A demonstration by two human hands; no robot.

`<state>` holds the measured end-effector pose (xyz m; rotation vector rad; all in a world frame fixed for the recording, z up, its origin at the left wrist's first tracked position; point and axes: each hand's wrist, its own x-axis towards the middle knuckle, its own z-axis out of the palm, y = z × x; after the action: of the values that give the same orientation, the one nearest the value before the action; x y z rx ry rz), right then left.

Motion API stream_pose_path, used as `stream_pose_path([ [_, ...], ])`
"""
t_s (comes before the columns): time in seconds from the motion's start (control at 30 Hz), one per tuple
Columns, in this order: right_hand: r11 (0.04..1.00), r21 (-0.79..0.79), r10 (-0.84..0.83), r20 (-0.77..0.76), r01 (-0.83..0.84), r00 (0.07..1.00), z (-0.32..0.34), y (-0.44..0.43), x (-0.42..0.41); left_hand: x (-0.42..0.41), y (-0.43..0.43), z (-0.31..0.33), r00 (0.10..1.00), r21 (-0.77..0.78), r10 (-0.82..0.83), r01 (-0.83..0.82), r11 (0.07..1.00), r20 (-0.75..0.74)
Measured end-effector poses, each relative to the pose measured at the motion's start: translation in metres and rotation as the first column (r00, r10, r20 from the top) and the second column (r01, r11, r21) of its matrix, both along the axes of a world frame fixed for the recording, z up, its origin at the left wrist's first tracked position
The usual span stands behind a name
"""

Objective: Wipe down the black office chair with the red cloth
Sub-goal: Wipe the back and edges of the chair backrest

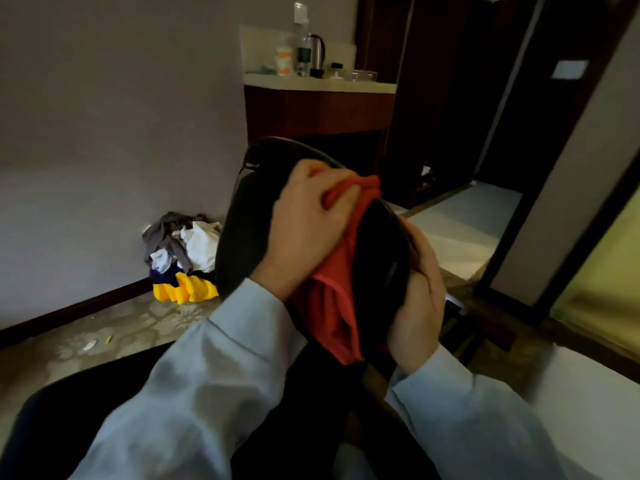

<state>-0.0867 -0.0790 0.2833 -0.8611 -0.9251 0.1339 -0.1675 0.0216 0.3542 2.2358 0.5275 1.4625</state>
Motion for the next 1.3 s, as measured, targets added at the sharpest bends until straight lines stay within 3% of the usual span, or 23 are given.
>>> stream_pose_path([
  [0.13, 0.994, -0.109, -0.026, -0.124, 0.012, 0.992, 0.015, 0.001, 0.001, -0.015, 0.052, 0.003, 0.994, -0.179, -0.033, 0.051, 0.983, 0.102],
  [0.27, 0.955, -0.294, -0.091, -0.154, 0.042, 0.984, 0.030, -0.004, -0.004, -0.031, 0.029, 0.024, 0.986, -0.058, -0.134, 0.140, 0.988, 0.095],
  [0.47, 0.913, -0.408, -0.158, -0.359, -0.003, 0.920, 0.054, -0.025, -0.025, -0.028, -0.026, 0.032, 0.889, 0.055, -0.324, 0.359, 0.932, -0.324],
  [0.57, 0.925, -0.377, -0.124, -0.436, -0.056, 0.892, 0.069, -0.034, -0.047, -0.024, -0.036, 0.030, 0.796, 0.126, -0.290, 0.413, 0.902, -0.530],
  [0.7, 0.877, -0.479, -0.201, -0.435, -0.037, 0.878, 0.064, -0.040, -0.055, -0.023, -0.016, 0.042, 0.688, 0.064, -0.345, 0.494, 0.867, -0.638],
  [0.83, 0.820, -0.569, -0.219, -0.412, -0.061, 0.885, 0.077, -0.044, -0.053, -0.014, 0.022, 0.058, 0.698, -0.056, -0.329, 0.384, 0.922, -0.636],
  [0.97, 0.789, -0.601, -0.141, -0.376, -0.125, 0.916, 0.088, -0.051, -0.041, 0.000, 0.080, 0.065, 0.791, -0.162, -0.210, 0.141, 0.977, -0.575],
  [1.1, 0.712, -0.682, -0.042, -0.278, -0.166, 0.960, 0.091, -0.047, -0.026, 0.011, 0.117, 0.075, 0.876, -0.212, -0.041, -0.071, 0.975, -0.480],
  [1.3, 0.561, -0.801, 0.130, -0.164, -0.209, 0.978, 0.094, -0.018, 0.006, 0.023, 0.095, 0.080, 0.836, -0.070, -0.081, 0.051, 0.996, -0.543],
])
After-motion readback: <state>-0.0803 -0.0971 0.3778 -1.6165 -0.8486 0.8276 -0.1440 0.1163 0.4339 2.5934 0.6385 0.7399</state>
